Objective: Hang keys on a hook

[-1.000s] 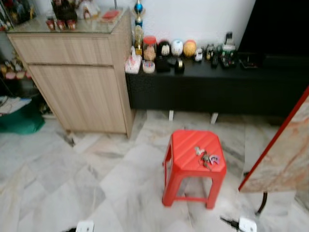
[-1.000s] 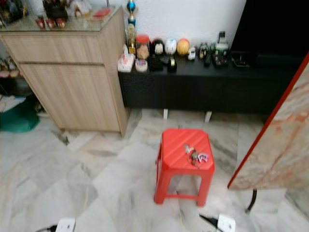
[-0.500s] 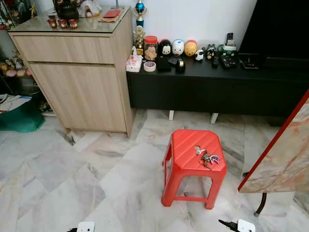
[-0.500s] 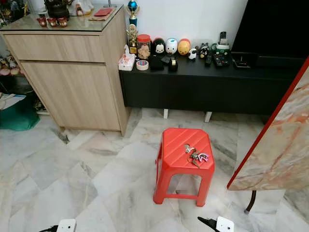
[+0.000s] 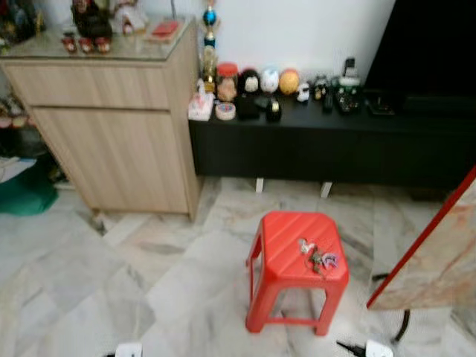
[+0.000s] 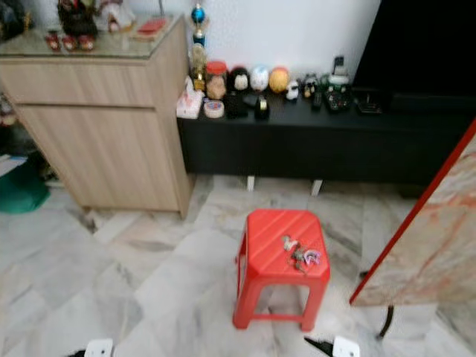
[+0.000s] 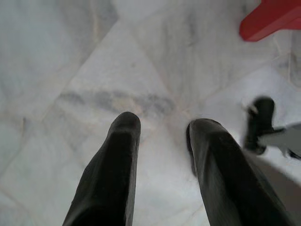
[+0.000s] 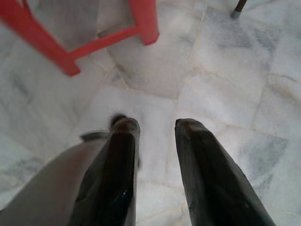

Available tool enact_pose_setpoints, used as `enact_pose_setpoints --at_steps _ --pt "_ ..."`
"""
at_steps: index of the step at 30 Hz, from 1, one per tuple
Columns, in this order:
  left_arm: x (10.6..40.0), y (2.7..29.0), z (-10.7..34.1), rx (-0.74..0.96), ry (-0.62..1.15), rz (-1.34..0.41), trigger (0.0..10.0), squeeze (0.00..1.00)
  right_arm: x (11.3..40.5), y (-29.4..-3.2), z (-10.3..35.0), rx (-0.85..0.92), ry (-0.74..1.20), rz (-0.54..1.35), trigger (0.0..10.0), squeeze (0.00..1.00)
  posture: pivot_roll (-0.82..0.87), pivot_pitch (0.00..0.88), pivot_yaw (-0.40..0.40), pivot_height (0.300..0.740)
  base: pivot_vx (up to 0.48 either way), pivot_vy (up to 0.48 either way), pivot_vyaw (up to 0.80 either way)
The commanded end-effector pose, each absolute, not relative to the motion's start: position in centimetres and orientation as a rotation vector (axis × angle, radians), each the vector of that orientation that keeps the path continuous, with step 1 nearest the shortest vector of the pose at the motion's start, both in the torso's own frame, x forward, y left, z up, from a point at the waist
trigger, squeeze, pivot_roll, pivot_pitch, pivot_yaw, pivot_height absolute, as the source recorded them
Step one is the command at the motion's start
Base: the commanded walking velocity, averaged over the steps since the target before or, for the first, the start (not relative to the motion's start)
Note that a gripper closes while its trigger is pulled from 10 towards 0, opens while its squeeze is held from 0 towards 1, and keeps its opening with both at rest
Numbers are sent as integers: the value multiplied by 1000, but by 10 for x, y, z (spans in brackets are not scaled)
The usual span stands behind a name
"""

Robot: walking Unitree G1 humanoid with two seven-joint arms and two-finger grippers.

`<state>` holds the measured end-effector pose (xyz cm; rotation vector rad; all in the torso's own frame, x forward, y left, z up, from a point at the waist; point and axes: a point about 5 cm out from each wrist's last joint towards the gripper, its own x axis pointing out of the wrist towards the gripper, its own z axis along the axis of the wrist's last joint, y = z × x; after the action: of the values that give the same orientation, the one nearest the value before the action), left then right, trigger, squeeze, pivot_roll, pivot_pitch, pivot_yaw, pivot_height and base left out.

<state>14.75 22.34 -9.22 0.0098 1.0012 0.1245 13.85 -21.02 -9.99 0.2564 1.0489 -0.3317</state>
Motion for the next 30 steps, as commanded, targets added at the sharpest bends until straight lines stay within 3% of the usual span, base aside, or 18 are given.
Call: enact_pose_setpoints --at_steps 1,9,23,30 --pt "146 224 -93 6 1010 124 10000 0 137 -211 -100 268 1049 -343 10000 0 40 0 6 740 371 0 -413" --pt "146 224 -93 9 1010 121 10000 0 138 -212 -100 268 1041 -344 10000 0 42 0 4 740 367 0 -254" --pt "148 222 -92 22 1003 103 10000 0 139 -213 -99 265 1035 -336 10000 0 42 0 -4 740 0 0 0" --pt "148 222 -92 24 1004 99 10000 0 139 -213 -99 263 1033 -332 10000 0 42 0 -4 740 0 -460 0"
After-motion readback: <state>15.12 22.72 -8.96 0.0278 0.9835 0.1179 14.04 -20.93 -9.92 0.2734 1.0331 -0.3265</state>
